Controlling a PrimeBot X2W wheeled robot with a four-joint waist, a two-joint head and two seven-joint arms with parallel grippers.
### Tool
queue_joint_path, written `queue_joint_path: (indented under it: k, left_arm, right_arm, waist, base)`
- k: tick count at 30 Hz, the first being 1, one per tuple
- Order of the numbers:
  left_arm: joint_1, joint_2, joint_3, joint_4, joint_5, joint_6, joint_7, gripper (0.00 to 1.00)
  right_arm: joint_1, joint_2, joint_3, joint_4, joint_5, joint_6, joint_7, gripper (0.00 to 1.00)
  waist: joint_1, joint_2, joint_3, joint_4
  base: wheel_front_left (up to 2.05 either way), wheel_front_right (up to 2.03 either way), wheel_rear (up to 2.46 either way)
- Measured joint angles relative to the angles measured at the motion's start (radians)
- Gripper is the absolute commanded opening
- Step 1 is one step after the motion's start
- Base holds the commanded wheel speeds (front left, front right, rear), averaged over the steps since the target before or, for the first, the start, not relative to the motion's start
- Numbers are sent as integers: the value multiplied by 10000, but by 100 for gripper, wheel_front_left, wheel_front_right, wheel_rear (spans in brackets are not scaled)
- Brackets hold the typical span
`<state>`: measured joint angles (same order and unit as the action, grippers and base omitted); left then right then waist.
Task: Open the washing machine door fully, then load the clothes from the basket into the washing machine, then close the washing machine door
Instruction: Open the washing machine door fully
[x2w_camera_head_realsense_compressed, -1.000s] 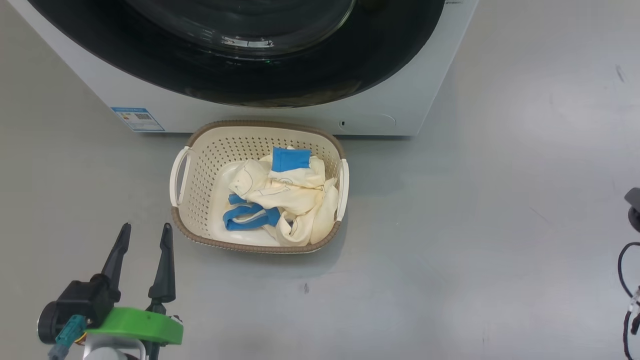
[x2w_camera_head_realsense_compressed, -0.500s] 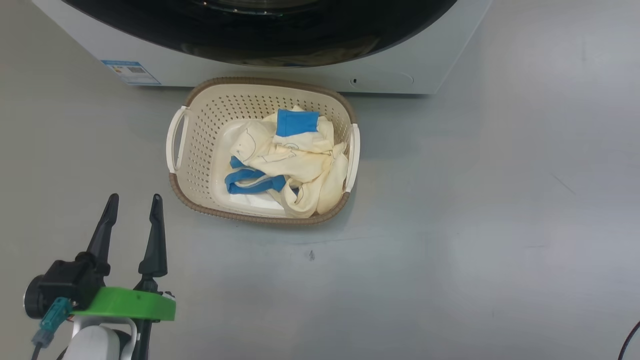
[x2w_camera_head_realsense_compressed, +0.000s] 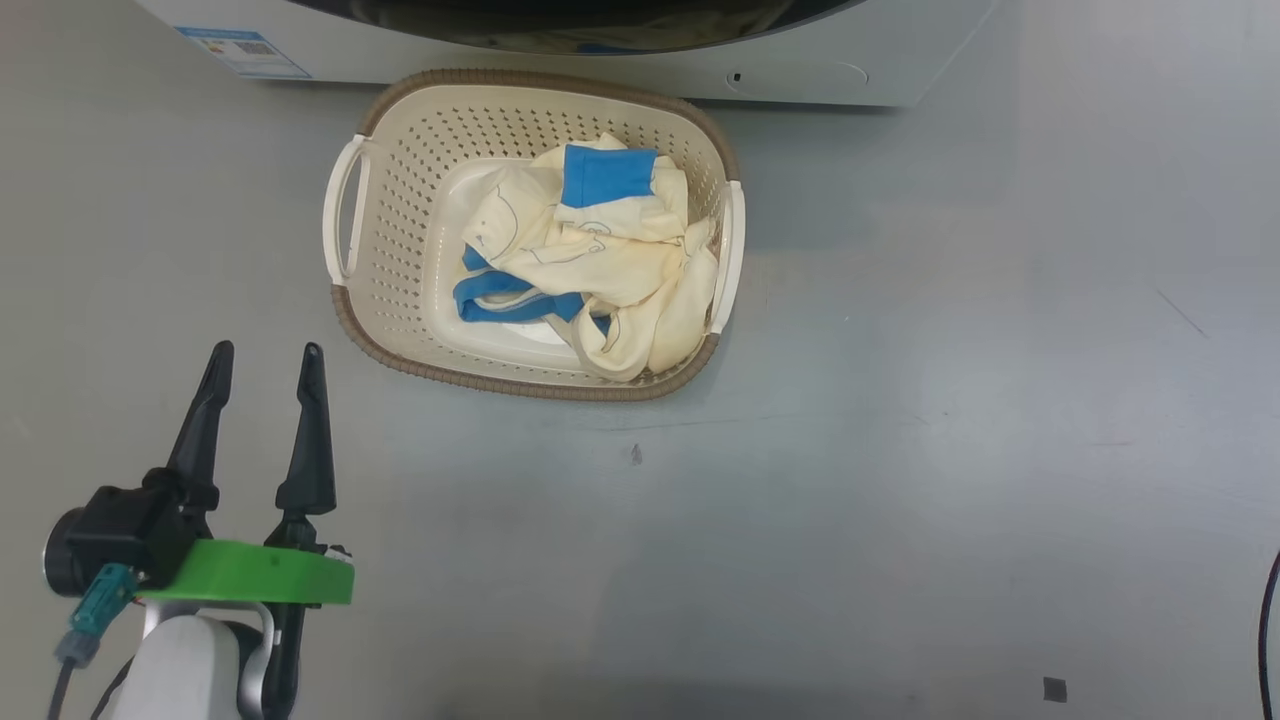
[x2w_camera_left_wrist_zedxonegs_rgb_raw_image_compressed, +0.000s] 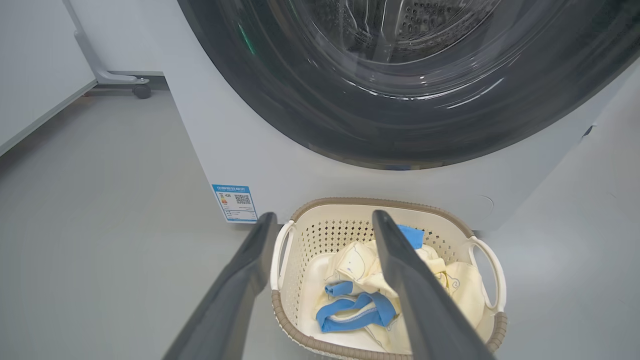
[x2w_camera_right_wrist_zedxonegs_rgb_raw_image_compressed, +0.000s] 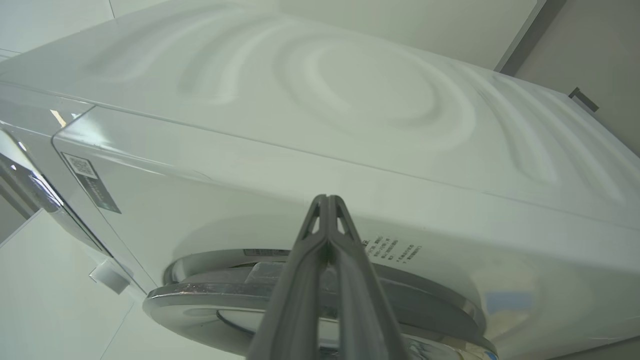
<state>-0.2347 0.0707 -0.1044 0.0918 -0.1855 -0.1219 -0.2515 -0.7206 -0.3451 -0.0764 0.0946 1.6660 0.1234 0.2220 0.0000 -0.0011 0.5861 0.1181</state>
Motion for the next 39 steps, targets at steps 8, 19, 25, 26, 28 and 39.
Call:
queue_joint_path:
  k: [8, 19, 25, 26, 28, 39]
  left_arm:
    - [-118, -52, 90, 21, 0, 0, 0, 100]
    - [-151, -150, -102, 148, -86, 0, -42, 100]
    - [-164, -247, -203, 192, -151, 0, -42, 100]
    - [-164, -249, -205, 196, -173, 0, -42, 100]
    - [-164, -259, -211, 207, -176, 0, -42, 100]
    - [-171, -355, -236, 228, -238, 0, -42, 100]
  right_arm:
    - [-643, 6, 437, 82, 35, 0, 648, 0]
    - [-1232, 109, 809, 387, -44, 0, 1174, 0]
    - [-1452, -8, 798, 543, -123, 0, 1400, 0]
    - [-1513, -10, 813, 548, -125, 0, 1465, 0]
    - [-1649, -15, 849, 568, -144, 0, 1507, 0]
    - [-2063, -15, 1135, 715, -272, 2, 1969, 0]
  waist:
    - [1, 0, 286, 168]
    - [0, 0, 381, 401]
    - [0, 0, 409, 682]
    - [0, 0, 429, 726]
    - [0, 0, 482, 804]
    - [0, 0, 762, 1203]
  base:
    - [0, 0, 0]
    - [0, 0, 0]
    - [0, 0, 0]
    - [0, 0, 0]
    - [0, 0, 0]
    - [0, 0, 0]
